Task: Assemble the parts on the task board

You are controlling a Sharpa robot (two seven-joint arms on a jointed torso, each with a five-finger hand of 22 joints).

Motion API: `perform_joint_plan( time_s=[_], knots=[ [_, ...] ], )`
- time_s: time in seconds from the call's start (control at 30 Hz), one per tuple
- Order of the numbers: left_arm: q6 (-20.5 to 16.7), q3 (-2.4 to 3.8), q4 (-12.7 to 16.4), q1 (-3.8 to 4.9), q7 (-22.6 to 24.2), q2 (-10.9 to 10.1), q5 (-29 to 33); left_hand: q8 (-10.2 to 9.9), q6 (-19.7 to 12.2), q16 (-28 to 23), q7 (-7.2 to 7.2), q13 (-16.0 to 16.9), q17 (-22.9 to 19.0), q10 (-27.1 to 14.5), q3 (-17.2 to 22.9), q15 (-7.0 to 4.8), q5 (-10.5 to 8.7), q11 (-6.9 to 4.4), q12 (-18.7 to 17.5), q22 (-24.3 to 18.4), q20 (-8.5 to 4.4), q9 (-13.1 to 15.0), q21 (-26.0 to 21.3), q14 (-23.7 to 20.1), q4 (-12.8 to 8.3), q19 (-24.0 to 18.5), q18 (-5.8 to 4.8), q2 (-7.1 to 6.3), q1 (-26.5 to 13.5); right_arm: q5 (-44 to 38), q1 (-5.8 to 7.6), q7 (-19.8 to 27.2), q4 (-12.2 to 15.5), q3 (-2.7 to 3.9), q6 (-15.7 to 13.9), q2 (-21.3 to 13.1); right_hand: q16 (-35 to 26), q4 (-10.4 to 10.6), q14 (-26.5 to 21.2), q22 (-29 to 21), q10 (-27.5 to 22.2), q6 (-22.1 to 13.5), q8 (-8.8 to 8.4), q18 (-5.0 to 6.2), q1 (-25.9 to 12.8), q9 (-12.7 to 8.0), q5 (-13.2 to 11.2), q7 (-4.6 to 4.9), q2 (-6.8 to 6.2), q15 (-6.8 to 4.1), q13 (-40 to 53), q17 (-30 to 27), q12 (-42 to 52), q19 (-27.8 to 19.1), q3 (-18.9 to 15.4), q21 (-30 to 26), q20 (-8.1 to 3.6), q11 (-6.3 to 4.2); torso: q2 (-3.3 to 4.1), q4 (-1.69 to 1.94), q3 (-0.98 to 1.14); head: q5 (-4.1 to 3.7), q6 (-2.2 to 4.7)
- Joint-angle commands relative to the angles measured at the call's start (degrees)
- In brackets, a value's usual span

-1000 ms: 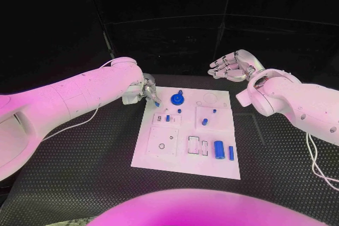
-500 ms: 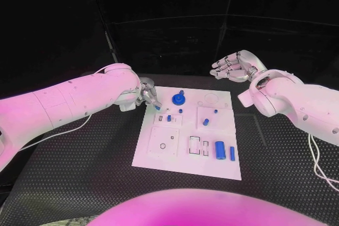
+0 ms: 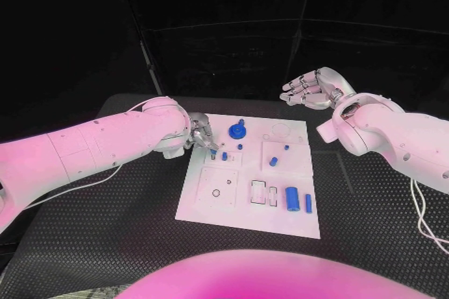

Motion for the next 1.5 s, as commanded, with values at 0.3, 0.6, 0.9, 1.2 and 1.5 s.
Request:
perform_joint_plan(
  time_s=[0.3,0.6,0.9,1.2,1.5],
  knots=[
    [-0.6,0.05,1.0,-0.62,0.0,-0.4,-2.3,0.5,0.2,0.4,-0.53,0.2,15.1,0.7,8.6,-0.44,0.5,0.02,0.5,1.1,-0.19,0.2,0.3,6.1,-8.1,0.4,-0.72,-0.37,0.2,0.1,0.08,0.7,0.1,0.04,0.3,0.0,-0.2,0.0,-0.1,-0.1,-0.4,-0.1,-0.21,0.23,0.0,-0.1,0.3,0.42,-0.04,0.35,-0.1,-0.1,-0.2,0.2,0.2,-0.3,0.1,0.05,-0.03,-0.04,0.04,-0.01,0.0],
    [0.3,0.05,0.9,-0.89,-0.2,-0.4,-3.8,0.6,0.2,0.4,-0.55,0.3,15.1,0.8,8.9,-0.47,0.62,-0.01,0.5,1.1,-0.21,0.3,0.3,6.1,-8.2,0.5,-0.72,-0.51,0.1,0.1,0.07,0.7,0.1,0.04,0.3,0.0,-0.2,0.1,-0.1,-0.1,-0.4,-0.1,-0.24,0.23,-0.1,-0.1,0.3,0.43,0.03,0.36,-0.1,-0.1,-0.3,0.3,0.3,-0.4,0.12,0.06,0.07,-0.06,0.02,0.06,0.0],
    [1.2,0.05,1.0,-0.97,-0.4,-0.4,-4.1,0.6,0.2,0.4,-0.55,0.3,15.1,0.8,8.9,-0.47,0.62,-0.01,0.5,1.1,-0.21,0.3,0.3,6.1,-8.2,0.5,-0.72,-0.51,0.1,0.1,0.06,0.7,0.1,0.04,0.4,0.0,-0.2,0.1,-0.1,-0.1,-0.4,-0.1,-0.24,0.23,-0.1,-0.1,0.3,0.43,0.03,0.36,-0.1,-0.1,-0.3,0.3,0.3,-0.4,0.12,0.06,0.02,-0.05,0.05,0.12,0.0],
    [2.9,0.04,1.1,-1.01,-0.6,-0.6,-4.2,0.7,0.2,0.4,-0.57,0.2,15.1,0.8,9.2,-0.5,0.76,-0.03,0.5,1.1,-0.24,0.4,0.3,6.1,-8.3,0.5,-0.72,-0.67,-0.1,0.1,0.05,0.7,0.0,0.04,0.4,0.0,-0.2,0.1,-0.1,-0.1,-0.5,-0.1,-0.25,0.23,-0.1,-0.1,0.4,0.43,0.03,0.36,-0.1,-0.1,-0.3,0.3,0.4,-0.4,0.12,0.06,-0.03,-0.05,0.07,0.26,0.0],
    [3.9,0.04,1.1,-1.02,-0.7,-0.4,-4.2,0.7,0.2,0.4,-0.57,0.2,15.1,0.8,9.2,-0.5,0.76,-0.03,0.5,1.1,-0.24,0.4,0.3,6.1,-8.3,0.5,-0.72,-0.67,-0.1,0.1,0.04,0.7,0.0,0.04,0.5,0.0,-0.2,0.1,-0.1,-0.1,-0.5,-0.1,-0.25,0.23,-0.1,-0.1,0.4,0.43,0.03,0.36,-0.1,-0.1,-0.3,0.3,0.4,-0.4,0.12,0.06,-0.02,-0.07,0.06,0.3,0.0]
  ],
)
